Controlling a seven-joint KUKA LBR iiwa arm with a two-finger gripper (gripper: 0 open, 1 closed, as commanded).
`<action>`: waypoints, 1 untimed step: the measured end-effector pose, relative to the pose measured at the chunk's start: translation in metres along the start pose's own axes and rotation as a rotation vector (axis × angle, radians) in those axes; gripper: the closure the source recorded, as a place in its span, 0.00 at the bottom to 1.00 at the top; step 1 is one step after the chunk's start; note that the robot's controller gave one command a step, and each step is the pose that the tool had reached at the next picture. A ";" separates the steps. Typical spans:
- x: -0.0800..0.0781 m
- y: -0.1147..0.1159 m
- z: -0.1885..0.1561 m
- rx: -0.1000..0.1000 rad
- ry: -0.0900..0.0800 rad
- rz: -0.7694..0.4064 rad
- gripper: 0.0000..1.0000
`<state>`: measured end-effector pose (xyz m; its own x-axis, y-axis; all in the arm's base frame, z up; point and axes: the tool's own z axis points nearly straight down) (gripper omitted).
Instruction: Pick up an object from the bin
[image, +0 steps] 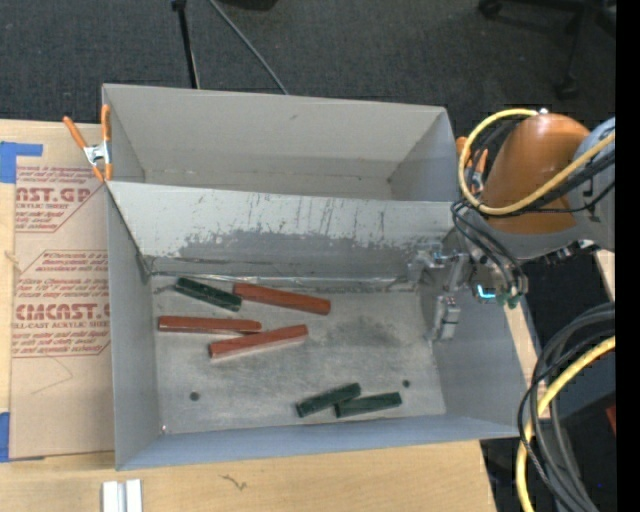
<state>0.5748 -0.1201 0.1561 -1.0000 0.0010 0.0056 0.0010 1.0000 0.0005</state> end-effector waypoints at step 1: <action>0.079 0.082 0.091 -0.004 0.005 0.002 0.00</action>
Offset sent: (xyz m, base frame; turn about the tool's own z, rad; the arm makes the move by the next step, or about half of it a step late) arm -0.0753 0.0768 -0.0861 0.0071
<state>0.4952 -0.0382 0.0653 -0.9999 0.0029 0.0111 0.0030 1.0000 0.0042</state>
